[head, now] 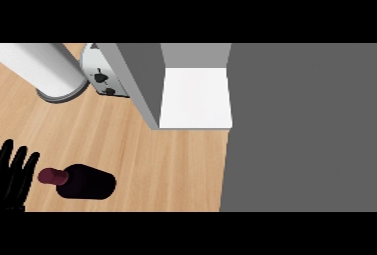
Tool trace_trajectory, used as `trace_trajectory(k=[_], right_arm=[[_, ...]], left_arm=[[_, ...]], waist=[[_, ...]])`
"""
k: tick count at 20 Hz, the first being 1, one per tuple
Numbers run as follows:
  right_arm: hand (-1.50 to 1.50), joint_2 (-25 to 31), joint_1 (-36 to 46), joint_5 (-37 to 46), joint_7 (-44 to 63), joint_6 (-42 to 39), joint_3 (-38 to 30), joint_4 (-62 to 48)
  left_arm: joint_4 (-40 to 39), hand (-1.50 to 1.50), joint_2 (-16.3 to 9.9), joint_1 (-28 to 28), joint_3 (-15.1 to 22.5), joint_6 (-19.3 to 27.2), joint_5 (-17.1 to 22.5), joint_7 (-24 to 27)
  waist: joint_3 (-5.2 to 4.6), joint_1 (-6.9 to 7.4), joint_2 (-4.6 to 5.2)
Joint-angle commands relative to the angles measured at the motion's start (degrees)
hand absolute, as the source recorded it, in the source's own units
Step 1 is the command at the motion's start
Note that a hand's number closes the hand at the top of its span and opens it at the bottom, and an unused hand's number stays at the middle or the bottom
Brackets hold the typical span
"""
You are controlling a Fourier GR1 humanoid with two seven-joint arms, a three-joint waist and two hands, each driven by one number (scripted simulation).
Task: Pick up the wine, place it into the cabinet and close the cabinet
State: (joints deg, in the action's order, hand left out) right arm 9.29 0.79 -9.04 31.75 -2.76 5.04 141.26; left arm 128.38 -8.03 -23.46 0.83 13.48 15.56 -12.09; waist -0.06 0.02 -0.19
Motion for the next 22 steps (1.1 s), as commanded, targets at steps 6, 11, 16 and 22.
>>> trace_trajectory(k=[6,11,16,22], right_arm=[[-1.50,-1.37,-2.13,-2.53,2.93,0.16,0.20,8.32],[-1.50,1.17,-0.06,-7.40,5.73,-1.12,-5.12,8.46],[-1.50,-1.90,-3.29,-1.88,4.85,-0.09,0.04,11.30],[-1.50,-0.61,-2.11,-5.76,4.31,-2.38,-3.93,9.17]], left_arm=[[-15.02,-1.50,2.86,1.00,-4.06,-4.47,-1.35,13.51],[-21.87,-1.50,2.62,1.97,-6.92,-9.19,2.14,17.69],[-22.83,-1.50,1.72,4.14,-9.30,-9.58,3.19,15.80],[-29.81,-1.50,3.63,4.35,-6.96,-12.56,-0.34,21.86]], waist=[[0.02,-0.25,0.07],[0.02,-0.25,0.10],[0.05,-0.41,0.05],[0.07,-0.44,0.09]])
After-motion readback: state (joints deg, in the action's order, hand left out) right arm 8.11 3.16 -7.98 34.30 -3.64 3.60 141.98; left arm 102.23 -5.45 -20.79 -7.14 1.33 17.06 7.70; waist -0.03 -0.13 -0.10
